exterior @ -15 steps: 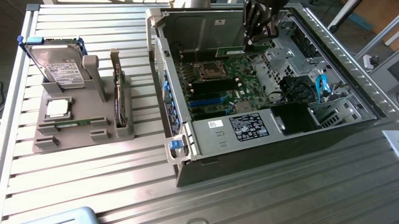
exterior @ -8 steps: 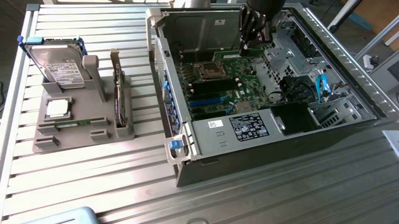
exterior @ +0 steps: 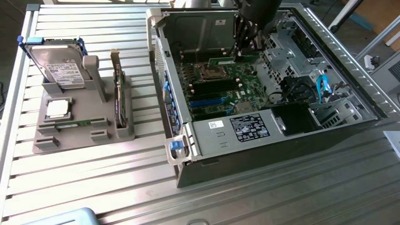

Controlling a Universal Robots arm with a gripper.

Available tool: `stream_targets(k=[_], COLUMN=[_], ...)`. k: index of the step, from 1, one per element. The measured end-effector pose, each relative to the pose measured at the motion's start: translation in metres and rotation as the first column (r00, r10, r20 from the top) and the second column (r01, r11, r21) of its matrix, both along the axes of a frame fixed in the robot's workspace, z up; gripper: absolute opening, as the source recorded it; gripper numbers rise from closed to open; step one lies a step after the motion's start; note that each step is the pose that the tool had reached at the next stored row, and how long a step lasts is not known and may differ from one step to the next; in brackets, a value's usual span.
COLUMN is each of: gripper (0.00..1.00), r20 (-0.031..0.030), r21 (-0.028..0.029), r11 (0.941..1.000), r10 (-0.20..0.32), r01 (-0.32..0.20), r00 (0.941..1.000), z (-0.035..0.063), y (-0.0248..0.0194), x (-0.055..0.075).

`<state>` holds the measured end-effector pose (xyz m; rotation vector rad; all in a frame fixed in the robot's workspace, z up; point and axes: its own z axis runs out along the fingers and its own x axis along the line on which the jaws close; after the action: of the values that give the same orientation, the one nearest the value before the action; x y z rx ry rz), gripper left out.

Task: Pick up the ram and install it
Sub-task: 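Insert the ram into the slot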

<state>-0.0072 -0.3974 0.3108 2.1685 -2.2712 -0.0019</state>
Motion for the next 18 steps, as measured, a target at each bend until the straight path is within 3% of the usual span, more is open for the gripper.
stream_targets(k=[11,16,18], gripper=[0.13,0.13,0.13], r20=[-0.0001,0.0000,-0.0074], r21=[-0.0015,-0.0017,-0.0017], r11=[1.0000,1.0000,1.0000], r10=[-0.002,-0.002,0.005], r01=[0.002,0.002,-0.005], r00=[1.0000,1.0000,1.0000], z=[-0.0243,-0.0366,-0.0402], y=[-0.0023,-0.0114,-0.0134], x=[-0.014,-0.023,-0.023])
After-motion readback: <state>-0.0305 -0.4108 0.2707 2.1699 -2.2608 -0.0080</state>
